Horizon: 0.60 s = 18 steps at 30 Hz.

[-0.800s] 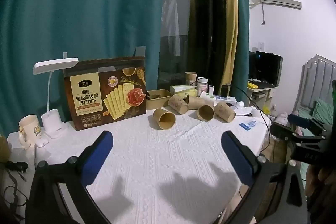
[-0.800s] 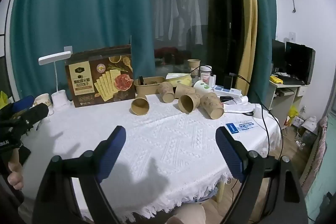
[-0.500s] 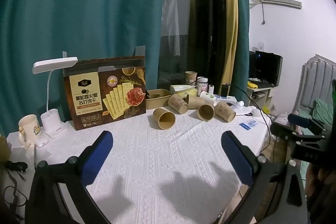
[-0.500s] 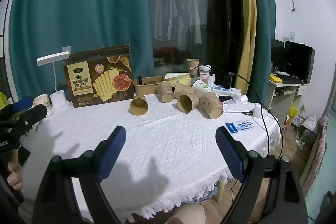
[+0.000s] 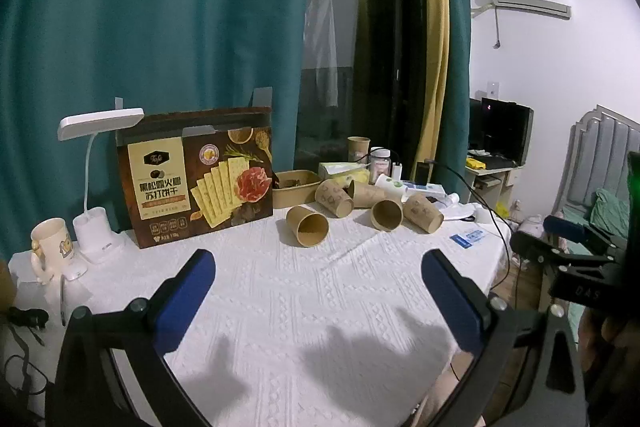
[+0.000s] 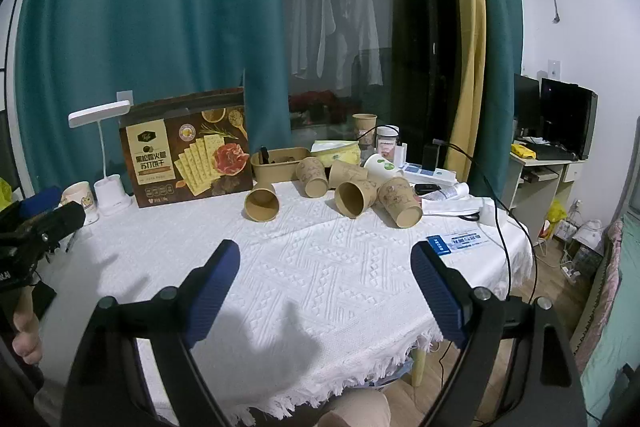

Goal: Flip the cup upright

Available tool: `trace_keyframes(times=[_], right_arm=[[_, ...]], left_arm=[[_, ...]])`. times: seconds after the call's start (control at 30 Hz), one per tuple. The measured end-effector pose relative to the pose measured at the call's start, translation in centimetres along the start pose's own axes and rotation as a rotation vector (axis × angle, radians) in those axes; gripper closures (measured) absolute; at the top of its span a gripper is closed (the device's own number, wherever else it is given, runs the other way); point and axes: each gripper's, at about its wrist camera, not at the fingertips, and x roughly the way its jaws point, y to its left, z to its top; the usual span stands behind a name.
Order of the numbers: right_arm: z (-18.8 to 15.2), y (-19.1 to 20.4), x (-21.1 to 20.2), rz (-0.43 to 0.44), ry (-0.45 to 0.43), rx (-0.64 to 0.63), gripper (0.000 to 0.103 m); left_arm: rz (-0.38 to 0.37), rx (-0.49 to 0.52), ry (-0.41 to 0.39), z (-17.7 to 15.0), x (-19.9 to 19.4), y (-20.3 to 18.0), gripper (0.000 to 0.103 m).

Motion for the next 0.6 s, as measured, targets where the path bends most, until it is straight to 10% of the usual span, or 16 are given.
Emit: trace_keyframes(times=[0.6], right_arm=[[0.19, 0.05, -0.43, 0.001, -0.005, 0.003, 0.017]], left_arm=[[0.003, 0.008, -0.005, 0.07, 0.02, -0.09, 0.0]])
